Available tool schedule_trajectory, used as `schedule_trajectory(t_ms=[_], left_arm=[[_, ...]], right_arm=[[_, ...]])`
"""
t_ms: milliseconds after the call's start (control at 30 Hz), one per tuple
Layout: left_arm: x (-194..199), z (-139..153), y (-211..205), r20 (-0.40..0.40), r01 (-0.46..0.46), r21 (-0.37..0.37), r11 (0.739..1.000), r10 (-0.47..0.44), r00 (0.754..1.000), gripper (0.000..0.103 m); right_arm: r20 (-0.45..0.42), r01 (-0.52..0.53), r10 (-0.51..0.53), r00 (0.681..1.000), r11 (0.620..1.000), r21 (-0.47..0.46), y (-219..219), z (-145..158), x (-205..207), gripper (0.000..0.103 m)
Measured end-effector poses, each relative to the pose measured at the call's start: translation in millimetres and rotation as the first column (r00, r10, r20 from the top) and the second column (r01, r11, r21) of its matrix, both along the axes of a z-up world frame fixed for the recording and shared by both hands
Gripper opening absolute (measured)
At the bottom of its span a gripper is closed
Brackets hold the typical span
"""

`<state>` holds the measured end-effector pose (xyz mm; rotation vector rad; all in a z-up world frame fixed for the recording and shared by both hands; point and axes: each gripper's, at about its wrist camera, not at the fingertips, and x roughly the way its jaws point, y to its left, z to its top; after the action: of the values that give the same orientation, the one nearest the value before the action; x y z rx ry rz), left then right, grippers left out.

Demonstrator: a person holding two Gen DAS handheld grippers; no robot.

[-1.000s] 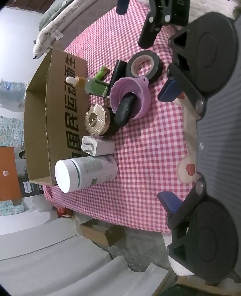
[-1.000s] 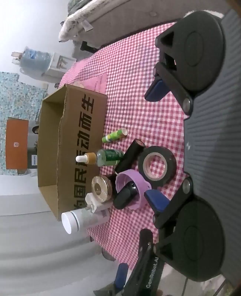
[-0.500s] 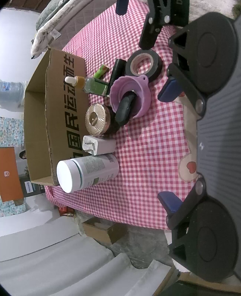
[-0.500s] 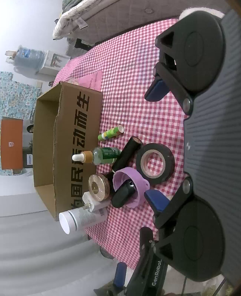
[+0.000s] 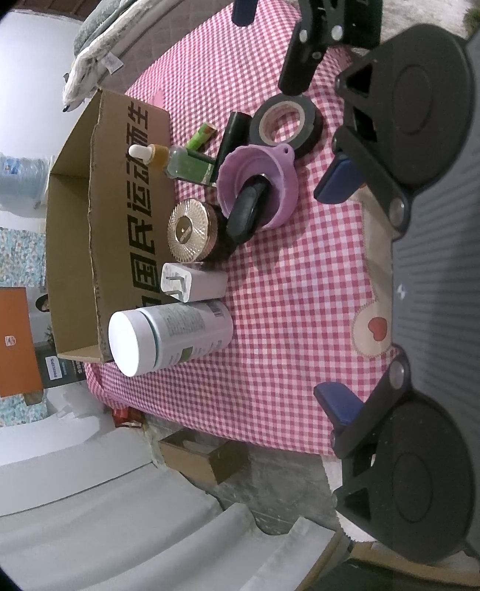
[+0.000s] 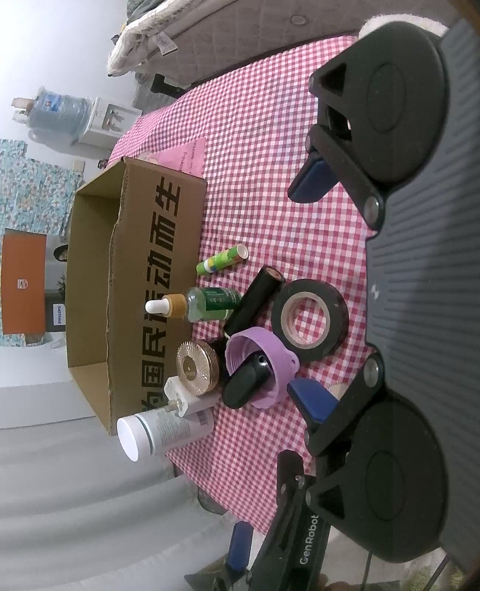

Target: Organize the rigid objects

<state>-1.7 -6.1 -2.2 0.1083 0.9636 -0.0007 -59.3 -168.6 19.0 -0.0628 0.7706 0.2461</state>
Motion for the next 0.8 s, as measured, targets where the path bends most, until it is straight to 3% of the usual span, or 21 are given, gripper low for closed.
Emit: schedule_trajectory(t_ms=[800], left_arm=[[-1.0, -1.8, 3.0, -0.005, -0.001, 0.008, 1.0, 0.001, 1.0, 0.103]], right_arm=[[0.003, 0.002, -0.002, 1.0, 1.0, -0.004, 1.2, 2.4, -0.9, 0.102]])
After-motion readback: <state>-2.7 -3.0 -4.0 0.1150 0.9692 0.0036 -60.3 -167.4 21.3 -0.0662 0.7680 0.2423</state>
